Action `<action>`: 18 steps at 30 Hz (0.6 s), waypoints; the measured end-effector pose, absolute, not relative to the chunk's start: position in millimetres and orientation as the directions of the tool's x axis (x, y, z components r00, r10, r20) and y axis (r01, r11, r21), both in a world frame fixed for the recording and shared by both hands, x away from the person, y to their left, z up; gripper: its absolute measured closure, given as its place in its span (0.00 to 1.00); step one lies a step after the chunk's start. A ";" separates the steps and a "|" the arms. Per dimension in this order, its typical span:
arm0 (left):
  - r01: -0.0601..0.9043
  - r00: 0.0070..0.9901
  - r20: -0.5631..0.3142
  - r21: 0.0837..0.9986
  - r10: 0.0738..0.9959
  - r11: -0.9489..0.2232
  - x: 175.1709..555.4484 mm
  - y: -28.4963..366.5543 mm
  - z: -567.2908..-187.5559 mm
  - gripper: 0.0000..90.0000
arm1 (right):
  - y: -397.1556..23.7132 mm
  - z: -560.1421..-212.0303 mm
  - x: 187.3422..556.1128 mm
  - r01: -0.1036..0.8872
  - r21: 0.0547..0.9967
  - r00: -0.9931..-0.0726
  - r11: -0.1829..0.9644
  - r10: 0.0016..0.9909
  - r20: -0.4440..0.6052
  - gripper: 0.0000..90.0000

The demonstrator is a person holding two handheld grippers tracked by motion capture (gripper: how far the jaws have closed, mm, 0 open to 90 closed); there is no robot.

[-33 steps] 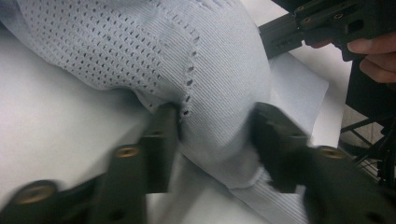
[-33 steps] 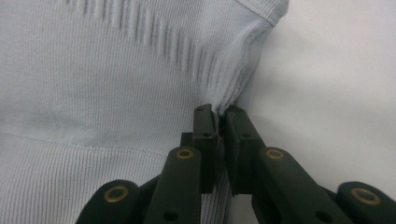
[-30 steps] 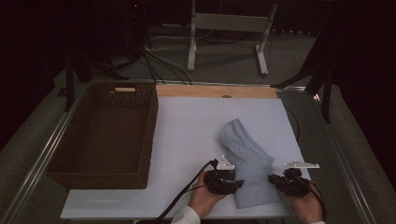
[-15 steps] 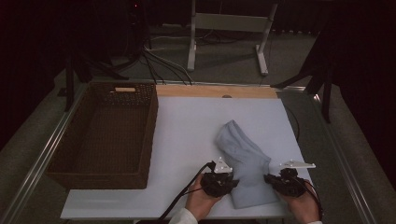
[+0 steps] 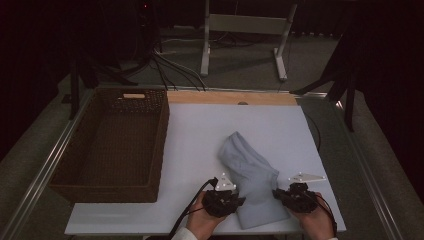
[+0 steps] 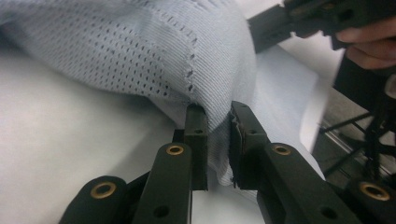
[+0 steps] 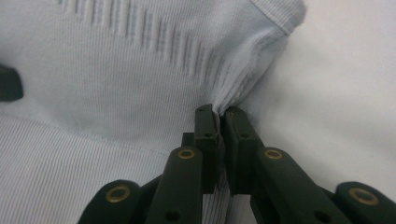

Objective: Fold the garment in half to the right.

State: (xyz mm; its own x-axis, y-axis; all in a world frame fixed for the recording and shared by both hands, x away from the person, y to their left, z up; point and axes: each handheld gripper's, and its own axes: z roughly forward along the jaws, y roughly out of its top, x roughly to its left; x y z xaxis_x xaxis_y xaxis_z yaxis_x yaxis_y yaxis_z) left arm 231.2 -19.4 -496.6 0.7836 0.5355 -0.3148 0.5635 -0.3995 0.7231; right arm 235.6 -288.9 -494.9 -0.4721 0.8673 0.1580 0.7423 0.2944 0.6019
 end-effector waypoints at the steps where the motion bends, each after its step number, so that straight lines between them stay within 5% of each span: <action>1: 0.558 0.789 -0.313 0.725 0.529 -0.404 230.0 -19.4 -495.8 0.88 | -289.1 -494.4 234.4 0.743 0.602 -0.471 0.292 0.867 0.161 0.94; 8: 0.559 0.784 -0.321 0.738 0.532 -0.378 239.7 -10.7 -495.7 0.56 | -294.9 -492.5 227.3 0.748 0.602 -0.461 0.280 0.871 0.168 0.95; 18: 0.544 0.731 -0.298 0.797 0.614 -0.261 272.3 17.1 -485.1 0.39 | -298.1 -493.6 226.5 0.755 0.595 -0.456 0.276 0.873 0.172 0.95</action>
